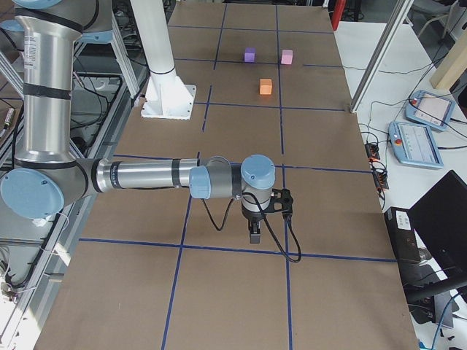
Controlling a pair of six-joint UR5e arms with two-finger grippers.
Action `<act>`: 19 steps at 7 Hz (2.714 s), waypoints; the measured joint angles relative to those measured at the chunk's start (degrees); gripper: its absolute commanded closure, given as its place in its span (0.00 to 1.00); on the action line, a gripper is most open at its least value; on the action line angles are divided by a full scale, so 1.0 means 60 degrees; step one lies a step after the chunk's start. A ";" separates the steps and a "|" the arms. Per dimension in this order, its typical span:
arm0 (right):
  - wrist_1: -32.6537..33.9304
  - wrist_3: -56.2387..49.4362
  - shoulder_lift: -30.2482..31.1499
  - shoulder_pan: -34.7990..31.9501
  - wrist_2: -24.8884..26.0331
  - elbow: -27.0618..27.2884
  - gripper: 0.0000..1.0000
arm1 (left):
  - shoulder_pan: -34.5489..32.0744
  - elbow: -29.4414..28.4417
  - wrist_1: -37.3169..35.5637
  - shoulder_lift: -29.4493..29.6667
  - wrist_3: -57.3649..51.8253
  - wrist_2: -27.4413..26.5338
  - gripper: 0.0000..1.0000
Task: Arrange blocks in a line
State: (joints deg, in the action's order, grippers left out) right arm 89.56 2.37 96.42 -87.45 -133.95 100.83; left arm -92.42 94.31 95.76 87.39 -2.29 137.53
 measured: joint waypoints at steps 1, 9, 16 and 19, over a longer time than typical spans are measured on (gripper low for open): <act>0.0000 0.0000 0.0000 0.0000 0.0000 -0.0001 0.00 | 0.0103 0.0000 0.0004 0.0061 0.0017 0.0023 0.00; 0.0000 0.0000 0.0000 0.0000 0.0000 -0.0003 0.00 | 0.3202 0.0599 0.0069 0.2787 0.3911 0.0071 0.00; 0.0000 0.0000 0.0000 0.0000 -0.0003 0.0004 0.00 | 0.7853 -0.1416 0.0831 0.7105 1.1326 -0.3662 0.00; 0.0000 0.0000 0.0000 0.0000 -0.0008 -0.0001 0.00 | 0.8867 -0.1907 0.0854 0.7450 1.2020 -0.4665 0.00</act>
State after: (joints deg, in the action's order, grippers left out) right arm 89.56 2.37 96.42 -87.45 -133.99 100.83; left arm -39.22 82.87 100.88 132.09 69.83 109.54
